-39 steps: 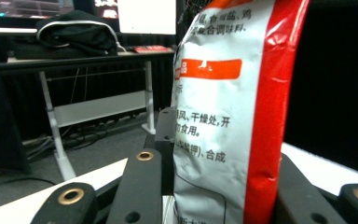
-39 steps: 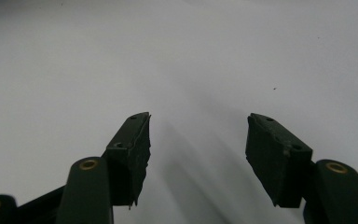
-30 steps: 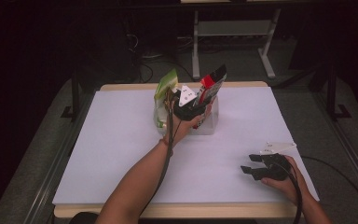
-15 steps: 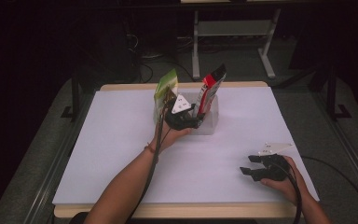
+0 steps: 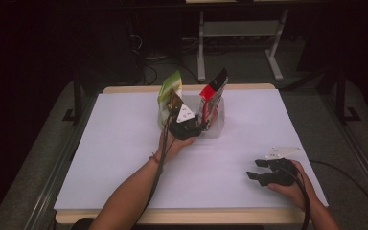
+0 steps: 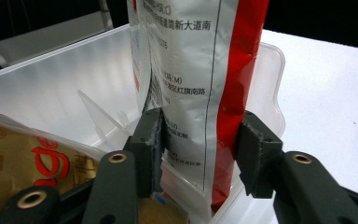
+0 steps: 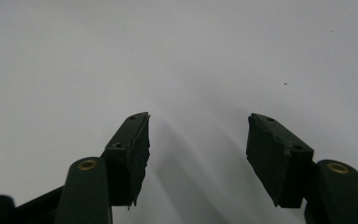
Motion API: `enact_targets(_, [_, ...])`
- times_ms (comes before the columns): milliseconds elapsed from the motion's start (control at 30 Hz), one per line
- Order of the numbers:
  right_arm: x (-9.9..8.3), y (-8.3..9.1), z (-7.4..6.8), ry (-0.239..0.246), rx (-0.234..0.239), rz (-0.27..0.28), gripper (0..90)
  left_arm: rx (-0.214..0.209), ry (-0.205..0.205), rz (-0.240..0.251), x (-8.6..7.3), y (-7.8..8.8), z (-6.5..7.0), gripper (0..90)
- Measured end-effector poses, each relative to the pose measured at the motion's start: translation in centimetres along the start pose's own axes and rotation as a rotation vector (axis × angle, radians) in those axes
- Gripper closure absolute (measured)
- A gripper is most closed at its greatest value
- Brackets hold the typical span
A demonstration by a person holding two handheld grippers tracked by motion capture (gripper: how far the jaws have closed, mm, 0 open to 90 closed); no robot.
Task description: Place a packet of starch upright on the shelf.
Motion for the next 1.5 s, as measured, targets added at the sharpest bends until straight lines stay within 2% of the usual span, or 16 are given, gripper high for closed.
enact_targets(133, [0.0, 0.0, 0.0, 0.003, 0.000, -0.004, 38.5, -0.006, 0.004, 0.028, -0.1, 0.5, 0.1, 53.0])
enact_targets(233, [0.0, 0.0, 0.0, 0.006, -0.003, -0.002, 38.5, -0.019, 0.028, 0.082, 0.6, 1.3, 0.3, 52.3])
enact_targets(333, [0.1, 0.0, 0.0, 0.007, -0.004, -0.001, 38.5, -0.028, -0.020, 0.082, 1.0, 2.1, 0.6, 49.9])
enact_targets(433, [0.1, 0.0, 0.0, 0.011, -0.006, 0.001, 38.5, -0.034, -0.046, 0.082, 1.2, 2.9, 0.9, 49.0])
enact_targets(800, [0.5, 0.2, -0.2, 0.033, -0.018, 0.016, 38.9, -0.041, -0.096, 0.041, 1.4, 5.8, 0.4, 39.1])
enact_targets(1033, [1.2, 0.6, -0.7, 0.085, -0.032, 0.044, 38.8, -0.057, -0.143, 0.016, 1.9, 8.1, 0.2, 36.0])
enact_targets(1267, [1.7, 0.6, -1.1, 0.135, -0.055, 0.056, 38.1, -0.065, -0.170, -0.017, 1.3, 10.6, 0.1, 33.8])
enact_targets(1433, [2.4, 0.5, -1.3, 0.161, -0.064, 0.078, 38.1, -0.070, -0.167, -0.042, 0.5, 12.7, -0.2, 30.9])
enact_targets(1500, [2.7, 0.4, -1.3, 0.173, -0.064, 0.088, 38.1, -0.062, -0.190, -0.053, 0.3, 13.7, -0.3, 30.2])
Point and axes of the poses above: each handheld gripper's, and its own axes: y roughly backward along the jaws, x roughly out of its top, z roughly to its right, the point moved 6 cm from there along -y, roughly forward along the jaws, and after that the axes turned 15 degrees about z, right-handed, at the moved point
